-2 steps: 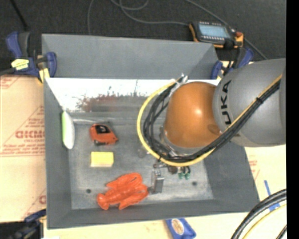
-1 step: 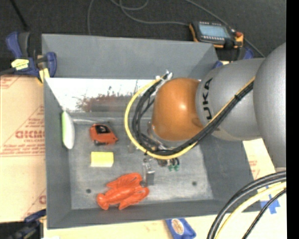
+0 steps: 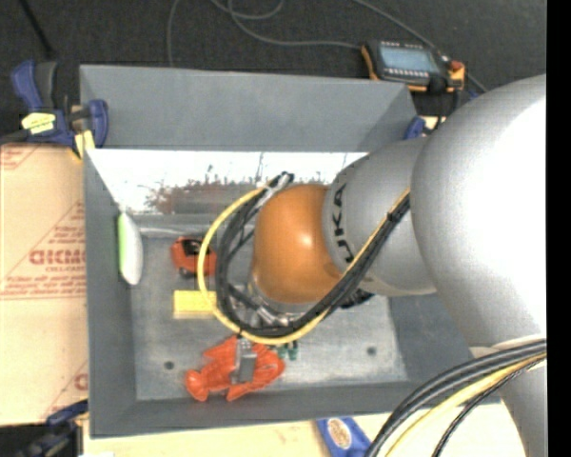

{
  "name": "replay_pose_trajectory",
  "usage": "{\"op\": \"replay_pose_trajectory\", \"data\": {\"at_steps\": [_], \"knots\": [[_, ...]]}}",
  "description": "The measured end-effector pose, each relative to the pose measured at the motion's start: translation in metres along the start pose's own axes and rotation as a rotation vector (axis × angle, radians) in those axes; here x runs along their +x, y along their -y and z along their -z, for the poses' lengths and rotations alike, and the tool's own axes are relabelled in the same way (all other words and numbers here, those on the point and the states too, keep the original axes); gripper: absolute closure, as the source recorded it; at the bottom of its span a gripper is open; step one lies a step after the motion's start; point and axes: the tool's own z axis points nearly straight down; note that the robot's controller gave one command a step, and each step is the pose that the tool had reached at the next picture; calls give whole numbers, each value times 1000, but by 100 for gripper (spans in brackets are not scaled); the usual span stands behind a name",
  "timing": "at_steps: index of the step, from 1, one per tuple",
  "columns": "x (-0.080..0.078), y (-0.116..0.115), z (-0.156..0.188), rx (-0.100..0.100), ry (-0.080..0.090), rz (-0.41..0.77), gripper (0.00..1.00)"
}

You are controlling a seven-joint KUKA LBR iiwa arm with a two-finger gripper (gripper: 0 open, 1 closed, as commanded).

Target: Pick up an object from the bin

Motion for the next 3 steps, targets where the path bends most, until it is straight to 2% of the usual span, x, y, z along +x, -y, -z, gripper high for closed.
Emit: {"op": "replay_pose_trajectory", "data": {"at_steps": [1,2,3], "knots": [[9,-2,-16,-1,8,462,100],[9,-2,-16,-1,8,461,100],[15,7,22,-2,-9,468,100]]}}
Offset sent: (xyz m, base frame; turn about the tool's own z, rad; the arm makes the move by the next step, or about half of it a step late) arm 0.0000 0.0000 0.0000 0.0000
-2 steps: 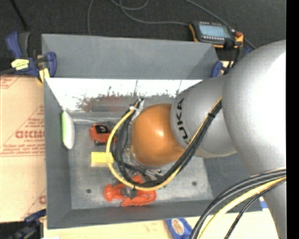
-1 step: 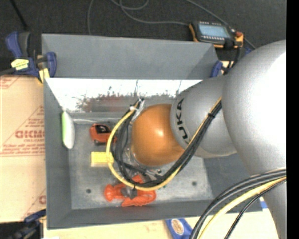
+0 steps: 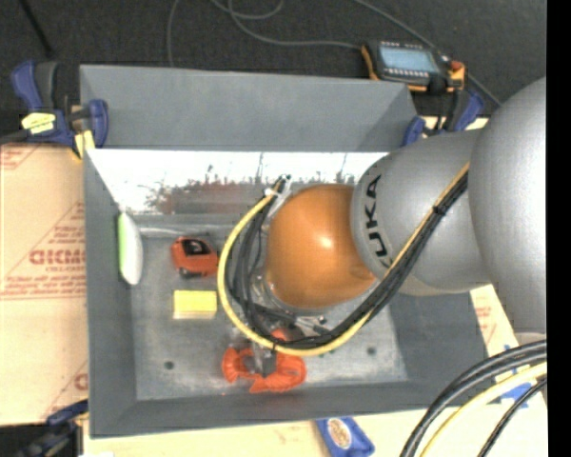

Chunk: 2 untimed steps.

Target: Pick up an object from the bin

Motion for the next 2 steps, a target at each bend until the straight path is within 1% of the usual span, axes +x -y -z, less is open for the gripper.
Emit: {"op": "replay_pose_trajectory", "data": {"at_steps": [1,2], "knots": [[9,15,61,1,2,-18,100],[1,27,59,10,25,11,100]]}}
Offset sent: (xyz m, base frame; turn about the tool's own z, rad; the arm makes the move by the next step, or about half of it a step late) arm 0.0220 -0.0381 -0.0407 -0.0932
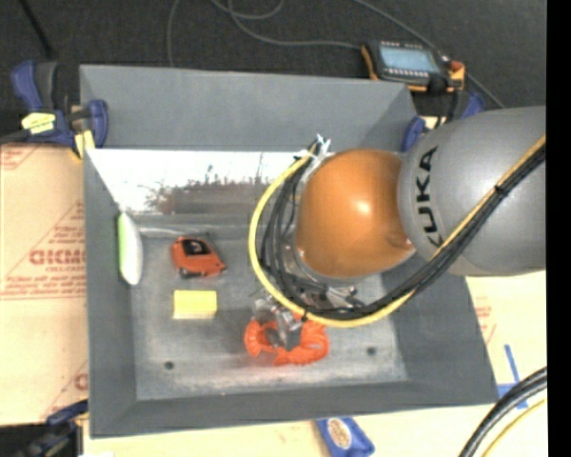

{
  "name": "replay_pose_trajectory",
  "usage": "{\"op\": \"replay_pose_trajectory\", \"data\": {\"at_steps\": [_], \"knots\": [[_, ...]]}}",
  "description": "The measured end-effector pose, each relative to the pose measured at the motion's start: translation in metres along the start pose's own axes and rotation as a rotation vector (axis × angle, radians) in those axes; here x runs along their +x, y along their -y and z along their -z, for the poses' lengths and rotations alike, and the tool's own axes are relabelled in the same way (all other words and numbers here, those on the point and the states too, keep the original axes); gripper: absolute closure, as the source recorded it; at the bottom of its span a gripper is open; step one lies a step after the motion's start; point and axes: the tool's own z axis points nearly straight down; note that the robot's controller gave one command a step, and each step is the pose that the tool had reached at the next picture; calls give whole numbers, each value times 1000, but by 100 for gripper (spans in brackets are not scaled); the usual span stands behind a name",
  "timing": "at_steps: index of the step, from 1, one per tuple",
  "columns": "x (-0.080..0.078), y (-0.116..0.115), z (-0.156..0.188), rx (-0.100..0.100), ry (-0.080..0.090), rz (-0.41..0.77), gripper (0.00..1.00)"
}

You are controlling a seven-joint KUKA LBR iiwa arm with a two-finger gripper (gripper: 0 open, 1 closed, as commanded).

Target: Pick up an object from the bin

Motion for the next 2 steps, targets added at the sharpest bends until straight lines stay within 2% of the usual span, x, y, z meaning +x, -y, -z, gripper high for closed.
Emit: {"op": "replay_pose_trajectory", "data": {"at_steps": [1,2], "knots": [[6,2,9,-12,-30,9,100],[-1,-5,72,-8,-22,-13,100]]}}
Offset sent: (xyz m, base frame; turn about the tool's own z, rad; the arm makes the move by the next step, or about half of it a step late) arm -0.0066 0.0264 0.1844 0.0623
